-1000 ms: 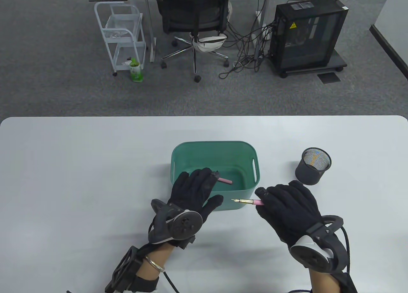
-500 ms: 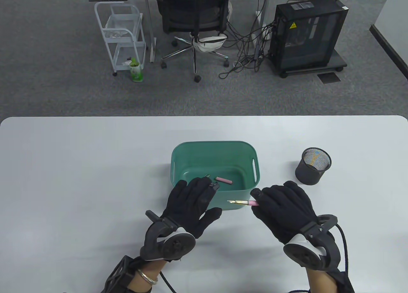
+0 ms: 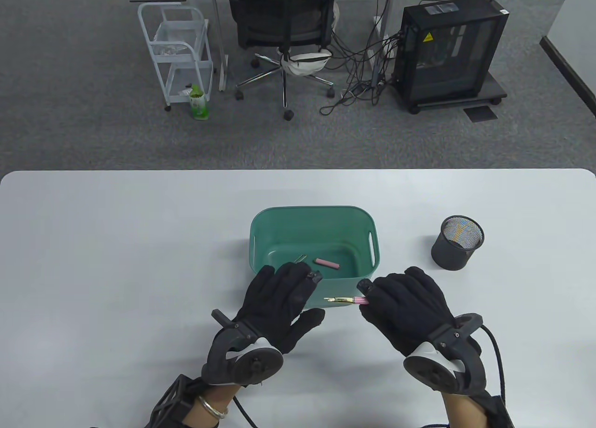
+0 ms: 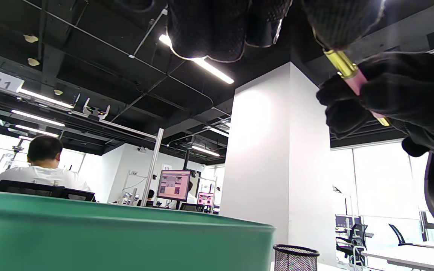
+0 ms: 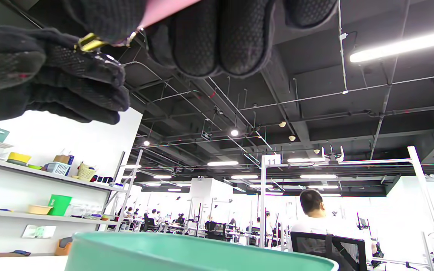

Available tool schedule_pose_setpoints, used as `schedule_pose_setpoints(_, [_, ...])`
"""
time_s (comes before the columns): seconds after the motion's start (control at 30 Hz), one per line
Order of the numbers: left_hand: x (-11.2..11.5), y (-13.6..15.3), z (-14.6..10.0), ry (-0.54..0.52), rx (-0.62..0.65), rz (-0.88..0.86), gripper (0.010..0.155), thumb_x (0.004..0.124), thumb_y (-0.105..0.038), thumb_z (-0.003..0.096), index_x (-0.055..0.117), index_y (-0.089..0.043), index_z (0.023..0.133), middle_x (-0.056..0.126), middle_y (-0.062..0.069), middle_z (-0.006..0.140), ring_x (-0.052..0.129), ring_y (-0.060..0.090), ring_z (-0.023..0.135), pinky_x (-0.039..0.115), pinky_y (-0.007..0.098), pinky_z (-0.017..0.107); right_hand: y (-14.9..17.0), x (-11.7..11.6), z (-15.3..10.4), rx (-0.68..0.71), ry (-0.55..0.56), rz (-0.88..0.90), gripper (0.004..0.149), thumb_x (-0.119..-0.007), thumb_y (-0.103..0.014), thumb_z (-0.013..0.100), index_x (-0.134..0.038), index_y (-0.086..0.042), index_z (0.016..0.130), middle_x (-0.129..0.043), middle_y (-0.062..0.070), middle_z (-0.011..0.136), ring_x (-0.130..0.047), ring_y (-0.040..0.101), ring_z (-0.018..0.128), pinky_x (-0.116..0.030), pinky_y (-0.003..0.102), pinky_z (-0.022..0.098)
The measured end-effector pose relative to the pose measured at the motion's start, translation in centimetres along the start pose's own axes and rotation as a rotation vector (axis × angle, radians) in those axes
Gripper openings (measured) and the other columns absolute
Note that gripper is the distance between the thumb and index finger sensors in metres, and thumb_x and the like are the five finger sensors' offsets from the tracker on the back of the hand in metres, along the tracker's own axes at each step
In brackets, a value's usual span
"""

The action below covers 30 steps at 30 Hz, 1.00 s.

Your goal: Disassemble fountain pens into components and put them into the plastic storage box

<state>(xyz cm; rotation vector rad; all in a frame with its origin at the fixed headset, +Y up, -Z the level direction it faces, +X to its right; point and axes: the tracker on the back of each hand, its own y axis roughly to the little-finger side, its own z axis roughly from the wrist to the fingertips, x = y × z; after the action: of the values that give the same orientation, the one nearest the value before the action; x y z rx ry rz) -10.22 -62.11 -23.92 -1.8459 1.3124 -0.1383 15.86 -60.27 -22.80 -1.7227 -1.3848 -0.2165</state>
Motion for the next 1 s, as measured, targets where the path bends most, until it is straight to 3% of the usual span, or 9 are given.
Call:
schedule_pose_setpoints(0.27, [0.6,-1.3,-0.1,-0.030,0.075,0.042,0.058,0.069,-0.051,0.0664,0.070,-0.016,0.112,0.080,0.011,0.114,0.078,0.032,0.103,0.052,0.056,0.084,-0.9,-0.5,0.0,0.034,-0.023,0.004,0.044,-0.073,-0.053,0.052,-0.085,-0.034,0.090,-0.089,-0.010,0.084,-0.087,0.013,0.080,-0.062,0.048,0.076])
schedule_pose_setpoints(0.7, [0.6,-1.6,-0.2,-0.060,0.087,0.055,0.044,0.071,-0.046,0.0666,0.080,-0.017,0.098,0.092,0.007,0.096,0.090,0.027,0.086,0.061,0.052,0.078,-1.6,-0.9,-0.1,0.064,-0.039,0.010,0.044,-0.073,-0.052,0.052,-0.085,-0.034,0.090,-0.089,-0.010,0.084,-0.087,0.013,0.080,-0.062,0.047,0.076])
schedule_pose_setpoints(1.0, [0.5,-1.6,-0.2,-0.059,0.122,0.023,0.042,0.063,-0.042,0.0673,0.082,-0.013,0.091,0.095,0.007,0.085,0.093,0.024,0.074,0.066,0.049,0.074,-1.9,-1.0,-0.2,0.080,-0.023,0.050,0.043,-0.073,-0.051,0.053,-0.086,-0.032,0.089,-0.089,-0.010,0.082,-0.088,0.012,0.079,-0.062,0.047,0.076])
